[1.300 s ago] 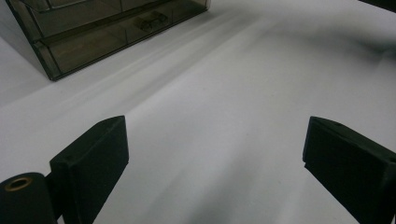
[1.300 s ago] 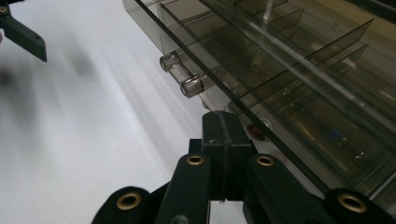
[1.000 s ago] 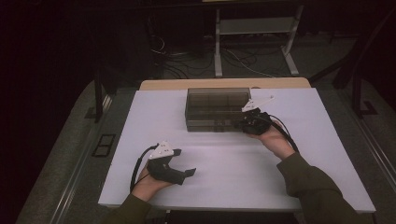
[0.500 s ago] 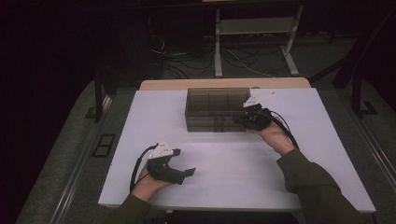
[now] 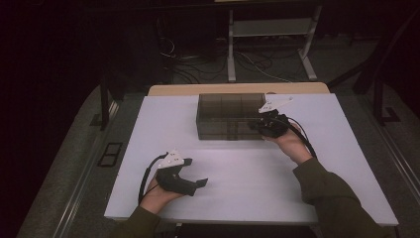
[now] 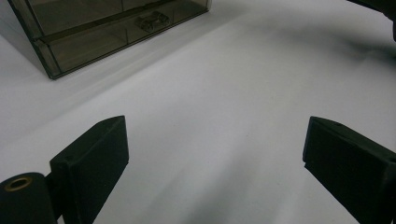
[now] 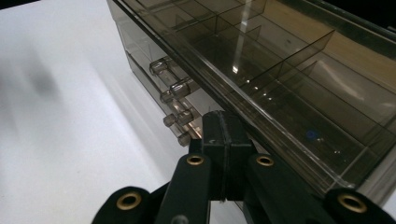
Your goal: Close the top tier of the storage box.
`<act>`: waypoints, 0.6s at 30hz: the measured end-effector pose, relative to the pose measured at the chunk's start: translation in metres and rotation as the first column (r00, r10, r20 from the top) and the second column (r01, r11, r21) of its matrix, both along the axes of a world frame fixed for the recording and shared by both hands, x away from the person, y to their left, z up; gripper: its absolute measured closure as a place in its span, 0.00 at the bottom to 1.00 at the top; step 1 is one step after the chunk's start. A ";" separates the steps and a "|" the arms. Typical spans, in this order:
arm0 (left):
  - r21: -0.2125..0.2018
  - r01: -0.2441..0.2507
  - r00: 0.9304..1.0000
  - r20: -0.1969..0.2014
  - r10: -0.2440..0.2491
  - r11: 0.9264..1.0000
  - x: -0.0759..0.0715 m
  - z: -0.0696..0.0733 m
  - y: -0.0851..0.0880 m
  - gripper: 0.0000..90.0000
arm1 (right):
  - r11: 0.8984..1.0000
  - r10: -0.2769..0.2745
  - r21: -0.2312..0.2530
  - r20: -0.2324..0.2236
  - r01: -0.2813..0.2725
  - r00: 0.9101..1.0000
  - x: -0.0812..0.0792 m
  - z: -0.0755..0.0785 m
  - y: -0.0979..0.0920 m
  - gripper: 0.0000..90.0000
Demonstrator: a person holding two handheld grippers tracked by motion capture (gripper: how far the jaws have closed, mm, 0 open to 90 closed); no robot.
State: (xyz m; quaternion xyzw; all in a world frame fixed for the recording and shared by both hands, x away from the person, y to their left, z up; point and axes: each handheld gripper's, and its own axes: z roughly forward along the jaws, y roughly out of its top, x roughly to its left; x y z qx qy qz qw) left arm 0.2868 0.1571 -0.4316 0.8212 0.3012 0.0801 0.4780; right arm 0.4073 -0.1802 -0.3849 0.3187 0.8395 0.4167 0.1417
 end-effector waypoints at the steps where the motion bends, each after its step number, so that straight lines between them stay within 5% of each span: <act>1: -0.001 -0.001 1.000 -0.001 0.001 1.000 0.000 0.000 0.000 0.07 | 1.000 -0.002 0.002 0.000 0.002 1.000 0.000 0.000 0.000 0.99; 10: -0.002 0.012 1.000 -0.008 -0.012 1.000 0.000 -0.002 -0.004 0.07 | 1.000 -0.014 -0.004 0.003 0.014 1.000 0.000 -0.001 0.000 0.99; 18: 0.003 0.016 1.000 -0.011 -0.016 1.000 0.001 -0.002 -0.007 0.07 | 0.999 -0.004 0.038 -0.007 0.004 1.000 -0.009 0.003 -0.008 0.99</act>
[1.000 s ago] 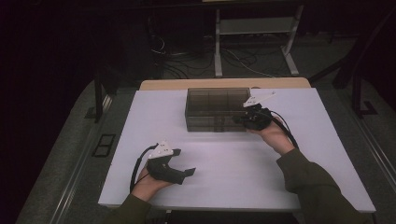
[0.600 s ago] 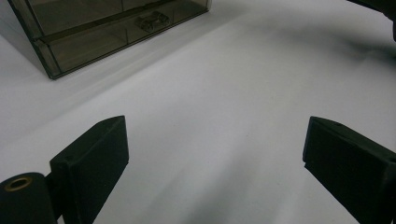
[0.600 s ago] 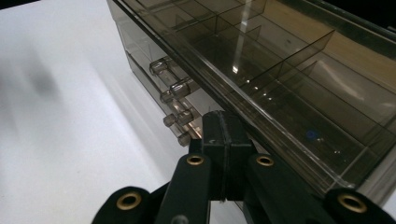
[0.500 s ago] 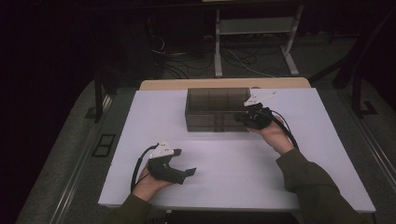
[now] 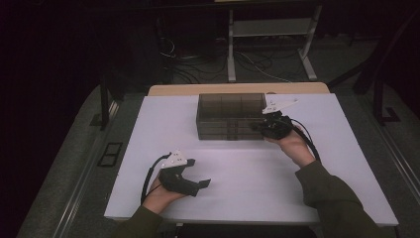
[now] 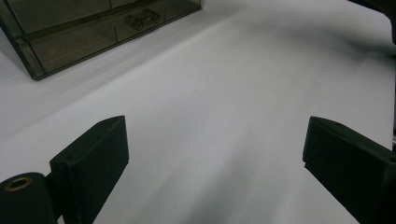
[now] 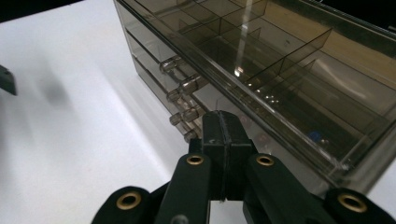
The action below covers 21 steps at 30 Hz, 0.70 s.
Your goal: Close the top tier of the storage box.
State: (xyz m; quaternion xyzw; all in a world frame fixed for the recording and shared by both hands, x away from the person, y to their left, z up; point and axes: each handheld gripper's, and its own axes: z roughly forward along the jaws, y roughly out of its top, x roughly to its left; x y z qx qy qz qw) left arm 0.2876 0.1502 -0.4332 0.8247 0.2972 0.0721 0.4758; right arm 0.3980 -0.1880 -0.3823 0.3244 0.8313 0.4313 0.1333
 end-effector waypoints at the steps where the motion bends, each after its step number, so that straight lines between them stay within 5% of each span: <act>1: -0.001 -0.002 1.000 0.002 0.002 1.000 0.000 0.000 0.000 0.07 | 1.000 -0.002 0.006 -0.001 0.002 1.000 -0.001 0.000 -0.002 0.99; 12: -0.004 -0.036 0.999 0.002 0.036 0.999 -0.002 0.000 0.009 0.07 | 0.999 0.014 0.047 -0.013 -0.013 1.000 -0.013 0.000 -0.020 0.85; 21: -0.003 -0.023 1.000 0.010 0.023 1.000 -0.003 0.001 0.008 0.07 | 0.997 0.013 0.071 -0.008 -0.013 1.000 -0.026 -0.001 -0.024 0.58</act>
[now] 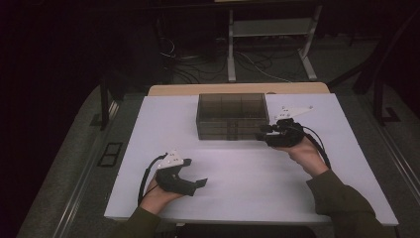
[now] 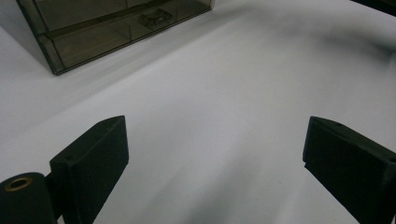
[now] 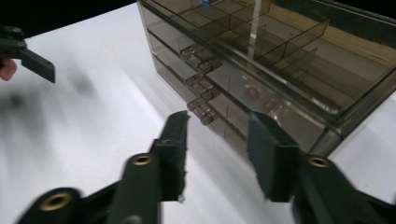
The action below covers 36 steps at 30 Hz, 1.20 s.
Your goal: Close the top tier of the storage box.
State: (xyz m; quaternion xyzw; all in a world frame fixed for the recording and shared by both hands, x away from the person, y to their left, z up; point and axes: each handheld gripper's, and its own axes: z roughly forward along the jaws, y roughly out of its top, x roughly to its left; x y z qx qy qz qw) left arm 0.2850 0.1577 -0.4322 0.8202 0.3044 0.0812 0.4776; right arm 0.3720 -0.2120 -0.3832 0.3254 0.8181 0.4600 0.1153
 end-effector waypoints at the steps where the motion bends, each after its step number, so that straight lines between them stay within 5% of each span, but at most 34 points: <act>1: -0.001 0.002 1.000 -0.002 -0.002 1.000 -0.001 0.000 0.000 0.07 | 1.000 -0.005 0.000 0.001 0.005 1.000 -0.002 -0.001 -0.002 0.55; 14: 0.002 0.015 1.000 -0.001 -0.015 1.000 -0.001 0.000 -0.004 0.07 | 0.997 -0.058 0.052 -0.006 0.058 0.998 -0.024 -0.012 -0.028 0.38; 36: 0.010 0.015 1.000 0.011 -0.015 1.000 -0.003 0.002 -0.002 0.07 | 0.995 -0.094 -0.011 0.034 0.095 0.995 -0.052 -0.028 -0.043 0.23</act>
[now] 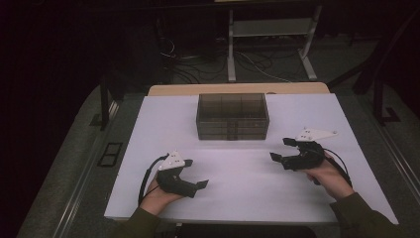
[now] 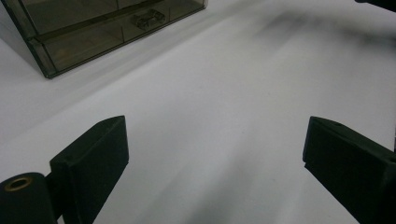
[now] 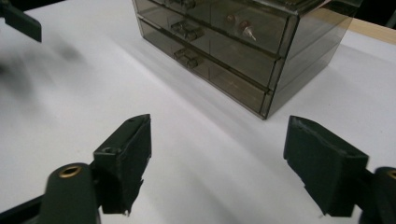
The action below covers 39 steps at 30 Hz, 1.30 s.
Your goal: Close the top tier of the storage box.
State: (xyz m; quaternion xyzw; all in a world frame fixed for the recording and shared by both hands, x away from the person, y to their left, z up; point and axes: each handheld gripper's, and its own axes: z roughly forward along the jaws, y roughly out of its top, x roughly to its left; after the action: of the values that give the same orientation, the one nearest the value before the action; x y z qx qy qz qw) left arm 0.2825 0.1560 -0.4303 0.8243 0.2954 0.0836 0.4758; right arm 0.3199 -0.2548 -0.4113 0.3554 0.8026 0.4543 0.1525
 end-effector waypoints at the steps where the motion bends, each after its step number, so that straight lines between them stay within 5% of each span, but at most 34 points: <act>1: -0.001 0.001 1.000 0.002 -0.001 1.000 0.000 0.000 0.000 0.07 | 1.000 -0.003 -0.005 -0.001 0.003 1.000 -0.001 -0.001 0.000 0.22; 11: -0.002 -0.004 1.000 -0.001 0.004 1.000 0.001 0.000 0.001 0.07 | 1.000 0.002 -0.030 0.006 -0.001 1.000 -0.016 -0.010 -0.006 0.22; 39: -0.004 0.003 1.000 -0.006 -0.003 1.000 0.001 -0.001 0.002 0.07 | 0.999 -0.032 -0.002 -0.010 0.032 0.999 -0.045 -0.025 -0.041 0.22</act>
State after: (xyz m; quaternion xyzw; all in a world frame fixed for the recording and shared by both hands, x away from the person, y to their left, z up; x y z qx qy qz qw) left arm 0.2837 0.1581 -0.4309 0.8241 0.2955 0.0798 0.4767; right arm 0.2753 -0.2956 -0.4359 0.3701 0.7980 0.4493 0.1561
